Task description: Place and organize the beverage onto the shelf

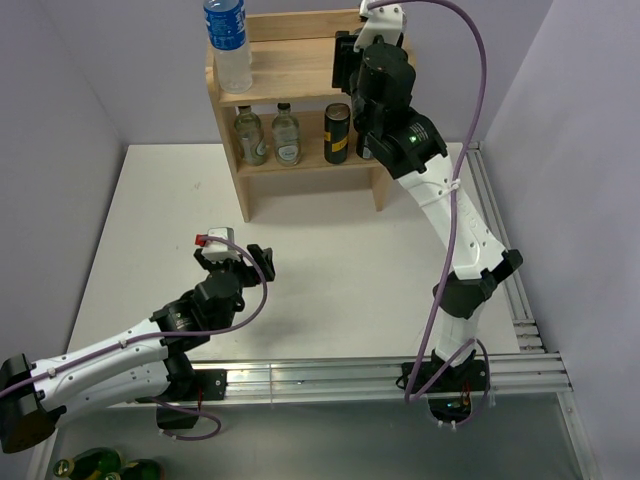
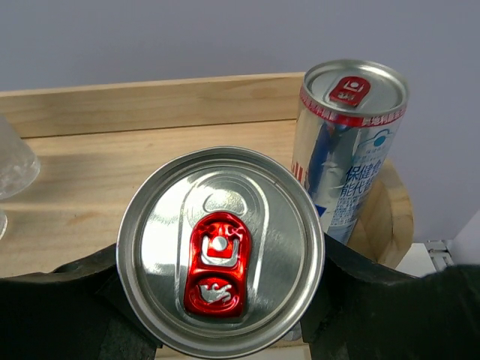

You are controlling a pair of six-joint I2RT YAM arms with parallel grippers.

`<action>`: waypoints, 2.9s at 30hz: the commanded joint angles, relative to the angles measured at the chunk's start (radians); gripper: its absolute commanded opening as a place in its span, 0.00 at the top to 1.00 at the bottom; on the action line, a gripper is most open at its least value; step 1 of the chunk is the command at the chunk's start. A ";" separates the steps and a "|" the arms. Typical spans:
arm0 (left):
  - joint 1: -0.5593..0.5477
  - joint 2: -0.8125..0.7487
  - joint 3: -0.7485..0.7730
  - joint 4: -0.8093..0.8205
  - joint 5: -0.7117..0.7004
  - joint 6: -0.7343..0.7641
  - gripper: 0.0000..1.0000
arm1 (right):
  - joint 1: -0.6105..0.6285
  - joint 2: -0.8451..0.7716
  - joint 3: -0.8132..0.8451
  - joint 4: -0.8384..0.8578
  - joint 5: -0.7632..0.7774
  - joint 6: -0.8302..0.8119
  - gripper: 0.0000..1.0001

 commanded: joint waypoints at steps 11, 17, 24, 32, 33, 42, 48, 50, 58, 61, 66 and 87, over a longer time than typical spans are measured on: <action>-0.001 -0.018 0.003 0.003 0.006 -0.005 0.05 | -0.025 0.001 0.028 0.100 -0.047 0.019 1.00; -0.001 -0.024 0.003 -0.001 0.004 -0.007 0.05 | -0.039 0.025 0.027 0.097 -0.053 0.034 1.00; -0.001 -0.027 0.000 -0.003 0.009 -0.008 0.05 | -0.052 0.039 0.012 0.095 -0.059 0.050 1.00; -0.001 -0.031 0.000 -0.003 0.006 -0.008 0.05 | -0.062 0.061 0.012 0.088 -0.074 0.068 0.68; -0.001 -0.033 0.000 -0.004 0.007 -0.008 0.05 | -0.062 0.064 0.013 0.086 -0.080 0.070 0.63; -0.001 -0.039 -0.001 -0.006 0.007 -0.010 0.05 | -0.067 0.102 0.022 0.079 -0.099 0.074 0.39; -0.001 -0.045 -0.004 -0.006 0.009 -0.010 0.05 | -0.067 0.121 0.024 0.082 -0.105 0.074 0.36; -0.001 -0.047 -0.004 -0.005 0.009 -0.010 0.05 | -0.068 0.127 0.025 0.082 -0.103 0.074 0.34; -0.001 -0.050 -0.006 -0.005 0.010 -0.010 0.05 | -0.073 0.139 0.032 0.083 -0.100 0.105 0.11; -0.001 -0.051 -0.007 -0.004 0.010 -0.010 0.05 | -0.075 0.141 0.028 0.085 -0.102 0.105 0.11; -0.001 -0.051 -0.007 -0.006 0.012 -0.010 0.05 | -0.075 0.144 0.027 0.086 -0.097 0.106 0.11; -0.001 -0.050 -0.007 -0.006 0.006 -0.013 0.05 | -0.075 0.093 -0.073 0.103 -0.099 0.142 0.12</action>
